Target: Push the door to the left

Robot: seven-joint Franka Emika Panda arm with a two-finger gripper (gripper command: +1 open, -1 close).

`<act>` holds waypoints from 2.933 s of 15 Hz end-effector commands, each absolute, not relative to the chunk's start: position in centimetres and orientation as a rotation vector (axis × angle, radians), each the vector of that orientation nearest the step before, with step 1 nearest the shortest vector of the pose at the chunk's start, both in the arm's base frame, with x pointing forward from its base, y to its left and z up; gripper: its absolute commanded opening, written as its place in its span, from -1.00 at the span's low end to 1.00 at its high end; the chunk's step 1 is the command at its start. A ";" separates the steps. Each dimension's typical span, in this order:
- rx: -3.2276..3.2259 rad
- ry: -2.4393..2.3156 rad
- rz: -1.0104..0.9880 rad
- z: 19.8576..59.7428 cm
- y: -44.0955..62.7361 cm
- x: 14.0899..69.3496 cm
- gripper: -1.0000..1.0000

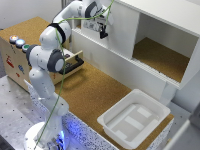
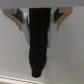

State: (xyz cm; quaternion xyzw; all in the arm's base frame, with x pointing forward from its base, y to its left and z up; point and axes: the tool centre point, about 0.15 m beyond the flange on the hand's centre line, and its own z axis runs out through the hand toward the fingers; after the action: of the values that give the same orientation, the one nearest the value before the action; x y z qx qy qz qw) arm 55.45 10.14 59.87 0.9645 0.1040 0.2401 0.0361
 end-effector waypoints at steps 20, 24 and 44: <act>2.848 0.543 0.807 59.2 17.0 57.8 1.00; 2.880 0.551 0.758 59.2 15.6 56.3 1.00; 3.066 0.618 0.507 55.0 12.2 43.8 1.00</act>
State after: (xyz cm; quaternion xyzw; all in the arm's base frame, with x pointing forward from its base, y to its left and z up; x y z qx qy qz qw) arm 47.65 14.50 57.74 0.9712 0.1925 0.1389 0.0224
